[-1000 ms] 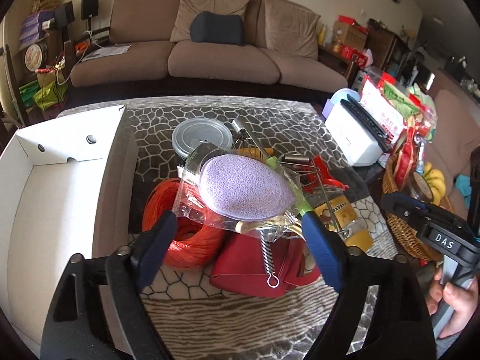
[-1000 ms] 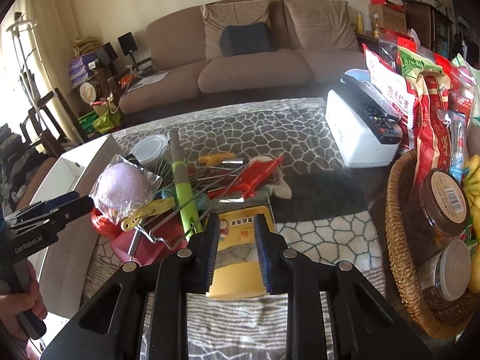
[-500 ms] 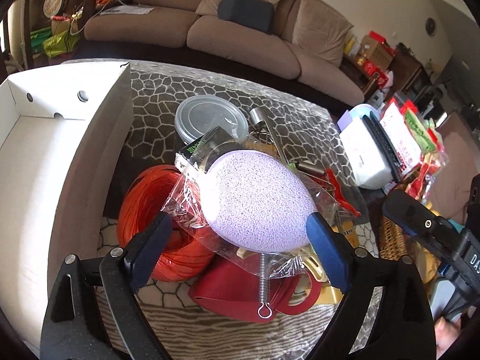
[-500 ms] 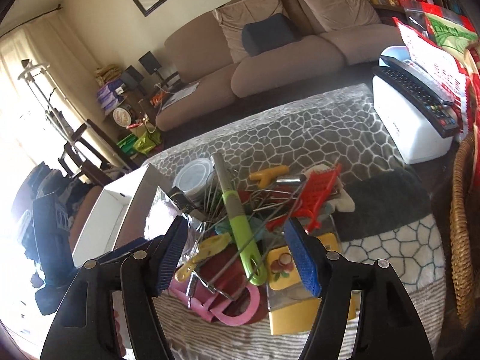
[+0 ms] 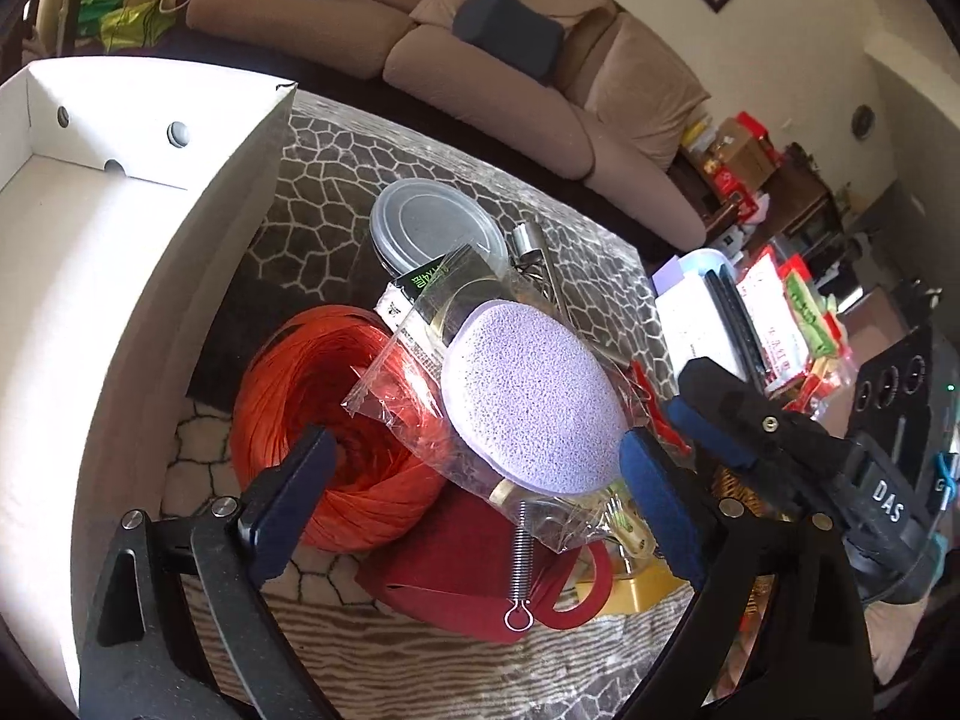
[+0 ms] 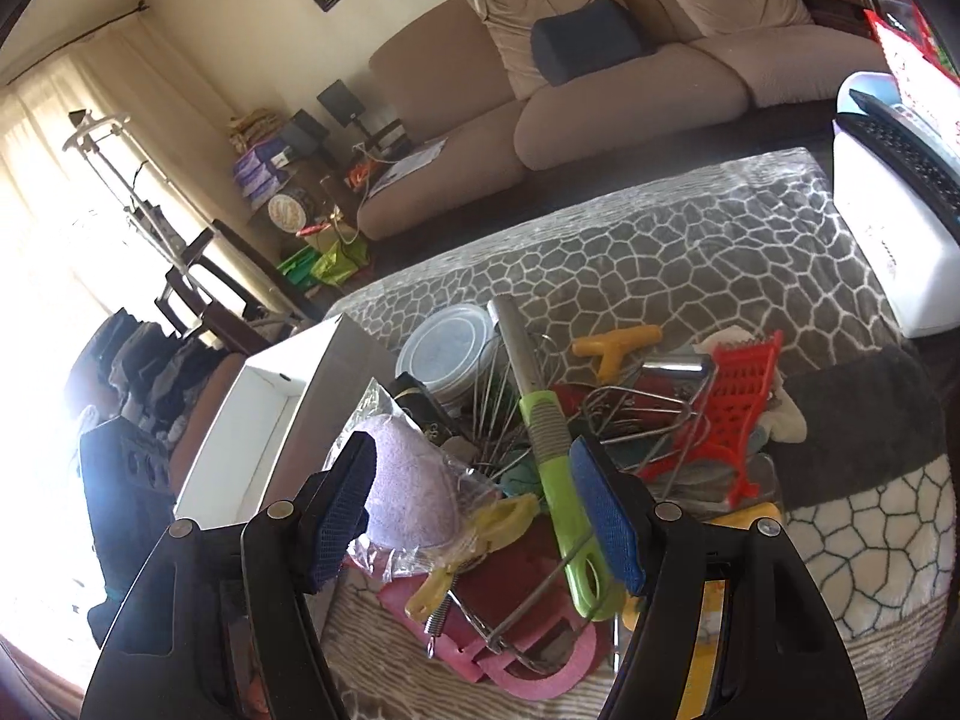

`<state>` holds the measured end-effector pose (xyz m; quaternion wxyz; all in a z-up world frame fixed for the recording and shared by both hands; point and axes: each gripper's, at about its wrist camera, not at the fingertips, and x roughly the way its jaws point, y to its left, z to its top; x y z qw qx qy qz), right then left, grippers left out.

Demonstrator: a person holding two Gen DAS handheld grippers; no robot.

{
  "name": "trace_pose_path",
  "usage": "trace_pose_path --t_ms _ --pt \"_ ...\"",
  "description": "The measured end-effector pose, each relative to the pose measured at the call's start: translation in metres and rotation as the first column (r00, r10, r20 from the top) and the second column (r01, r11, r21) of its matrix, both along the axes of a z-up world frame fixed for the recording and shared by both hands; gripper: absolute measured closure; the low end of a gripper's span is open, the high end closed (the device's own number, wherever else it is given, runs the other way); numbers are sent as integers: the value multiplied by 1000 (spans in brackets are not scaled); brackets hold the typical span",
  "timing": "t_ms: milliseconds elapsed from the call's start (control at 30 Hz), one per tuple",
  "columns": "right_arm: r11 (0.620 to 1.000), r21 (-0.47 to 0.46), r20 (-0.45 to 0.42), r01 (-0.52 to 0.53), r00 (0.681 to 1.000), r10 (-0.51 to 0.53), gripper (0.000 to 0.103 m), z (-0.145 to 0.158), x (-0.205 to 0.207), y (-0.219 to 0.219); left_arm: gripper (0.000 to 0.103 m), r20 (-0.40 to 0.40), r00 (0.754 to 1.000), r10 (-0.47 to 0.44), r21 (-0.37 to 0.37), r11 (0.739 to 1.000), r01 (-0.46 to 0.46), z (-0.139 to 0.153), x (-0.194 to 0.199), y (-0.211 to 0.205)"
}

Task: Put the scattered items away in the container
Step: 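Close the left gripper on the bagged lavender sponge and lift it, then carry the bagged sponge with the left gripper over the white box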

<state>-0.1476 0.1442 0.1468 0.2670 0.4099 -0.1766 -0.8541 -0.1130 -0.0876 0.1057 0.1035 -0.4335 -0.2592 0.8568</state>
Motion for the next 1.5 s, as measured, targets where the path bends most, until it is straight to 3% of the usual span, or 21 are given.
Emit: trace_pose_path --t_ms 133,167,200,233,300,400,500,633,867,1167,1233,1300,1500 --pt "998 -67 74 1 997 4 32 -22 -9 -5 12 -14 1000 -15 22 1000 15 -3 -2 0" --pt "996 -89 86 4 996 4 33 -26 -10 -5 15 -15 1000 -18 28 999 19 -3 -3 0" --pt "994 -110 92 3 996 7 36 -29 -9 -4 26 -14 1000 -18 29 999 19 -4 -3 -1" --pt "993 -121 98 3 995 9 40 -31 -9 -4 38 -12 1000 -20 31 999 21 -6 -3 -1" --pt "993 -118 102 4 995 8 50 -33 -7 -6 49 -19 999 -31 45 998 32 -6 -4 -1" --pt "994 -113 92 -2 996 13 75 -33 -5 -5 58 -33 999 -36 34 999 38 -3 -4 1" --pt "995 -95 89 -14 996 22 77 -31 -3 -7 66 -45 998 -49 21 999 50 2 -3 5" --pt "998 -36 41 -46 998 48 77 -22 10 -17 67 -74 995 -63 -1 998 63 17 5 6" --pt "996 -41 8 -73 997 74 77 3 31 -25 68 -97 992 -75 -16 997 74 48 29 -8" --pt "987 -10 -49 -163 986 163 77 47 69 -82 69 -114 993 -38 -60 998 31 86 80 -66" --pt "982 -19 -56 -188 981 187 78 53 79 -100 88 -102 994 -27 -52 998 22 88 93 -83" --pt "974 -44 -60 -221 974 219 87 58 89 -119 89 -91 996 0 -31 1000 -2 88 104 -103" --pt "960 31 -59 -279 958 280 86 63 115 -180 89 -49 998 47 -73 996 -51 83 129 -151"
